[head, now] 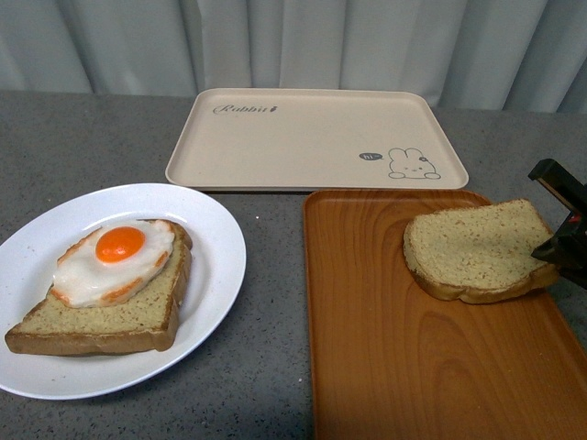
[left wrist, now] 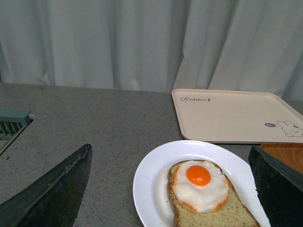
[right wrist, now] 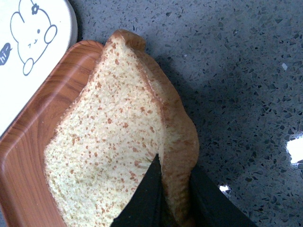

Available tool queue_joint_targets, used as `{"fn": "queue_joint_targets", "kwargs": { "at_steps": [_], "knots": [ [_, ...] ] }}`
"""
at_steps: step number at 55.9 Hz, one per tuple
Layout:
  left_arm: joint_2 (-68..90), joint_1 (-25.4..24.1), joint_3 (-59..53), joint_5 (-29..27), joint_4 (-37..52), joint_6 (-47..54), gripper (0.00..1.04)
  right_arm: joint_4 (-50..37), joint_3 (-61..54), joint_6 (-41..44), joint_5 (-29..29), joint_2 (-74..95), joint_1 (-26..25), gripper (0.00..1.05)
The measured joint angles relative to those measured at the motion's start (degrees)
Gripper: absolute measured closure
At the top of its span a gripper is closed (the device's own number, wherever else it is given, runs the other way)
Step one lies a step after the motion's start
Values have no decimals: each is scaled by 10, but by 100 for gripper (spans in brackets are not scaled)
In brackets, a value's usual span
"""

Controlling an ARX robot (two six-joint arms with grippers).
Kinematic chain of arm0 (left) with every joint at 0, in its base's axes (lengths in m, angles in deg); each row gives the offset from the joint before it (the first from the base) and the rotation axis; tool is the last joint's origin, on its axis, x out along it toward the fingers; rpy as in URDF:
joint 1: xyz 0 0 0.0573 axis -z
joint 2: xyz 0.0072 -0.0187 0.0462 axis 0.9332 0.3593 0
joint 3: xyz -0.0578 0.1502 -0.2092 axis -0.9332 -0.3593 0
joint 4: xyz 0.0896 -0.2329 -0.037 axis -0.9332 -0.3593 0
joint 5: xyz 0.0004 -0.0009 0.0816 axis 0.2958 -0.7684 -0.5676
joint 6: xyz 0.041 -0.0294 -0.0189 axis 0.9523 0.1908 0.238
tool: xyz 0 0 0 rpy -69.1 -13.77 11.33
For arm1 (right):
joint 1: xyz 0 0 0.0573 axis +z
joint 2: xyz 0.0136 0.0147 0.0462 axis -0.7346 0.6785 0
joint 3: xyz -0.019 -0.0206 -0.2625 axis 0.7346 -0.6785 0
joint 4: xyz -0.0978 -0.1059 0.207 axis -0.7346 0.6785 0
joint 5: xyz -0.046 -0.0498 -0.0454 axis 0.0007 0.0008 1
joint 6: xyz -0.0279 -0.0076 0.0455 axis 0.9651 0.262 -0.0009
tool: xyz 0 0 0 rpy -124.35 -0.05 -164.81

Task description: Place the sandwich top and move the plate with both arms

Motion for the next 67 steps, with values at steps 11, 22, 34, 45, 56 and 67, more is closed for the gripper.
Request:
{"fn": "queue_joint_targets", "kwargs": {
  "at_steps": [11,22,34,45,56,67],
  "knots": [
    [0,0,0,0,0,0,6,16,23,21,1,-29,-4,101],
    [0,0,0,0,0,0,6,17,59,35,-23,-53,4,101],
    [0,0,0,0,0,0,6,-7,92,34,-64,-58,42,101],
    [0,0,0,0,0,0,6,-22,123,20,-87,-40,97,101],
    [0,0,0,0,0,0,6,-23,167,1,-102,-7,162,101],
    [0,0,0,0,0,0,6,-24,227,-17,-113,44,227,101]
  ]
}}
